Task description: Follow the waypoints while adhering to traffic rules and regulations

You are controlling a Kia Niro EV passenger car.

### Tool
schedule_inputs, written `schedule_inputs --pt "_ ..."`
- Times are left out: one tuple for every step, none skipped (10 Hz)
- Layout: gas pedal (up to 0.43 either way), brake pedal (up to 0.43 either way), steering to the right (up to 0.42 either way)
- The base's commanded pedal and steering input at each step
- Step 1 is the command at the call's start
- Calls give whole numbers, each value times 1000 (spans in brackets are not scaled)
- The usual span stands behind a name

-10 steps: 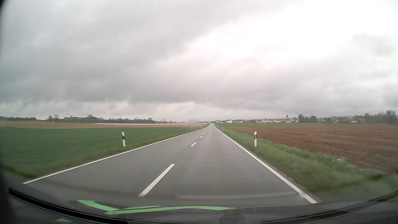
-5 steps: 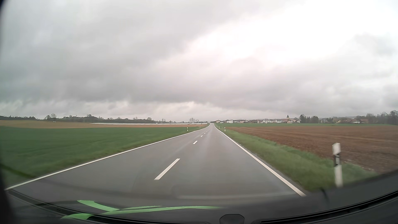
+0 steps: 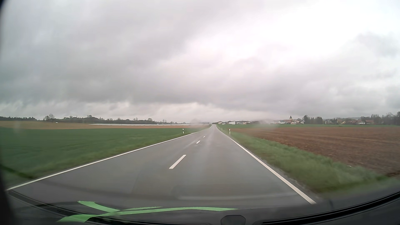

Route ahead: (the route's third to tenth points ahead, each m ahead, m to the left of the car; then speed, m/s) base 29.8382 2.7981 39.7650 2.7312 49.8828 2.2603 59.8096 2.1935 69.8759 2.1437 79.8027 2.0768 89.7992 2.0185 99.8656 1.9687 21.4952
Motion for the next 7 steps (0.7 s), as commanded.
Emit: schedule_inputs --pt "118 0 -2" --pt "118 0 -2" --pt "110 0 -2" --pt "110 0 -2" --pt "110 0 -2" --pt "118 0 -2" --pt "130 0 -2"
